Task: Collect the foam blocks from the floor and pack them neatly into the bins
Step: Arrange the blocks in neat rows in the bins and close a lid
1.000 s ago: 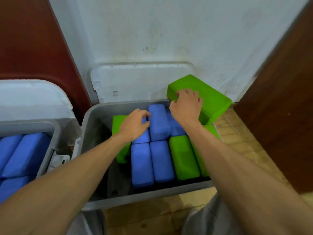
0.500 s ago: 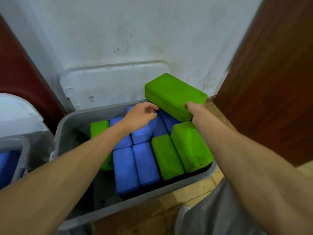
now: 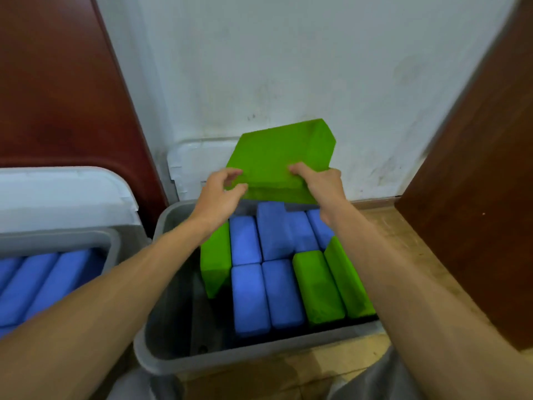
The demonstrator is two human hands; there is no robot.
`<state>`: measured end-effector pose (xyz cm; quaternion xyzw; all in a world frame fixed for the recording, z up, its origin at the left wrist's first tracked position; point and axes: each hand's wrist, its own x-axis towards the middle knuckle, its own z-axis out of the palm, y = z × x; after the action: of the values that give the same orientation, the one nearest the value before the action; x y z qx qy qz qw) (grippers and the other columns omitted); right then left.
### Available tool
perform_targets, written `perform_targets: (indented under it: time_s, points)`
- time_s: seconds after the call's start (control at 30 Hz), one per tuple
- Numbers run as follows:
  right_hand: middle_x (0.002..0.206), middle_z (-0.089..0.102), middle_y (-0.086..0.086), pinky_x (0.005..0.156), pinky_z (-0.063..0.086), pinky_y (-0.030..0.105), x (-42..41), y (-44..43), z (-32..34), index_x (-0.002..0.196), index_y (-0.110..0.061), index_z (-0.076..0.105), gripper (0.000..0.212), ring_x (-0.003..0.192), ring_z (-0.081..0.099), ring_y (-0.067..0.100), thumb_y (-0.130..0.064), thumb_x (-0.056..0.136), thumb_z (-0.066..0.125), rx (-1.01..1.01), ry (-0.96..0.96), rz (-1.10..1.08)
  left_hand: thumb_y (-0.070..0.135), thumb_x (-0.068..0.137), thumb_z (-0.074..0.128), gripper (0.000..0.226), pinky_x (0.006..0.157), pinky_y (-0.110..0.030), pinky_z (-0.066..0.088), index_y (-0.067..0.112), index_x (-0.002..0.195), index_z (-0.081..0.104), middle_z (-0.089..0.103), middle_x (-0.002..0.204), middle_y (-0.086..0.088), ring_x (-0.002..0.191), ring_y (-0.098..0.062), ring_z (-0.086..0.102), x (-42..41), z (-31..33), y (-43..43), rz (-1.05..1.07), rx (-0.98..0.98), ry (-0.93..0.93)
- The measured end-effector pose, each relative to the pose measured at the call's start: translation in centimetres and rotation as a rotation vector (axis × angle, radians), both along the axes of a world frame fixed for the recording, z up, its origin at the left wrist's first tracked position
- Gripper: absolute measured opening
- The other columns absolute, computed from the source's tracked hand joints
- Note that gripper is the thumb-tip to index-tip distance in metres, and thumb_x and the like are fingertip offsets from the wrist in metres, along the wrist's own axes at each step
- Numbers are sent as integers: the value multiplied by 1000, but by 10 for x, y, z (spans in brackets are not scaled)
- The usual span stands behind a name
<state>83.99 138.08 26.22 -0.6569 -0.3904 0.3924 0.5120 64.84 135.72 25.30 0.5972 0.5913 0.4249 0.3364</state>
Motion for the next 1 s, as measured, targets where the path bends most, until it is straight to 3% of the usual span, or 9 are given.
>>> perform_targets:
  time_s: [0.17, 0.33, 0.43, 0.5, 0.57, 0.63, 0.73, 0.83, 1.0]
  points:
    - [107, 72, 3, 87, 57, 40, -43, -12, 15, 124, -4, 54, 111, 94, 71, 15, -61, 35, 88, -2, 44, 404, 43, 93, 53, 46, 114, -35, 20, 29, 136, 46, 35, 142, -8, 136, -24, 27, -38, 20, -20, 101, -90, 146]
    - [124, 52, -9, 89, 50, 27, -68, -34, 37, 148, -17, 12, 107, 107, 58, 9, -44, 69, 79, -39, -130, 693, 80, 65, 46, 70, 109, -49, 33, 54, 130, 41, 32, 146, -3, 132, -28, 36, -66, 35, -62, 40, -290, 33]
    - [105, 66, -2, 65, 54, 26, -77, -44, 47, 152, -27, -2, 109, 80, 67, 16, -45, 74, 72, -79, -124, 830, 64, 85, 46, 62, 92, -23, 49, 38, 141, 39, 32, 153, -8, 124, -28, 46, -71, 37, -79, -58, -356, -211]
    - [86, 72, 8, 51, 53, 30, -87, -45, 47, 150, -33, 6, 98, 59, 65, 24, -49, 77, 69, -130, -58, 841, 39, 101, 35, 40, 78, -14, 48, 25, 136, 48, 44, 145, -13, 109, -25, 52, -74, 35, -91, -110, -387, -289]
    - [90, 70, 13, 52, 55, 31, -94, -46, 43, 146, -31, 21, 79, 61, 66, 27, -46, 83, 67, -177, -71, 881, 49, 99, 31, 30, 83, -33, 53, 39, 109, 57, 64, 116, -1, 85, -19, 59, -82, 20, -95, -122, -415, -279]
    - [102, 68, 14, 59, 58, 35, -97, -47, 33, 141, -25, 31, 71, 71, 70, 27, -42, 83, 69, -235, -67, 942, 56, 96, 32, 30, 79, -37, 52, 40, 103, 56, 64, 88, 9, 69, -11, 61, -90, 12, -101, -62, -416, -266]
    - [115, 65, 19, 66, 59, 40, -100, -47, 23, 137, -26, 33, 73, 86, 71, 38, -46, 78, 72, -277, -59, 983, 59, 96, 31, 37, 82, -39, 53, 40, 120, 52, 65, 96, 9, 83, -16, 63, -97, 8, -101, -40, -417, -279]
    - [103, 69, 12, 62, 59, 38, -103, -48, 21, 126, -22, 46, 54, 79, 72, 31, -45, 83, 68, -273, -88, 1011, 66, 91, 30, 50, 79, -41, 56, 40, 130, 47, 66, 111, 0, 95, -24, 67, -100, 14, -106, -115, -476, -286]
    - [95, 69, 6, 65, 60, 43, -102, -53, 16, 106, -24, 57, 23, 84, 71, 28, -38, 90, 63, -303, -127, 1039, 64, 90, 39, 38, 83, -45, 56, 41, 118, 51, 63, 116, 0, 103, -25, 65, -97, 2, -106, -125, -530, -268]
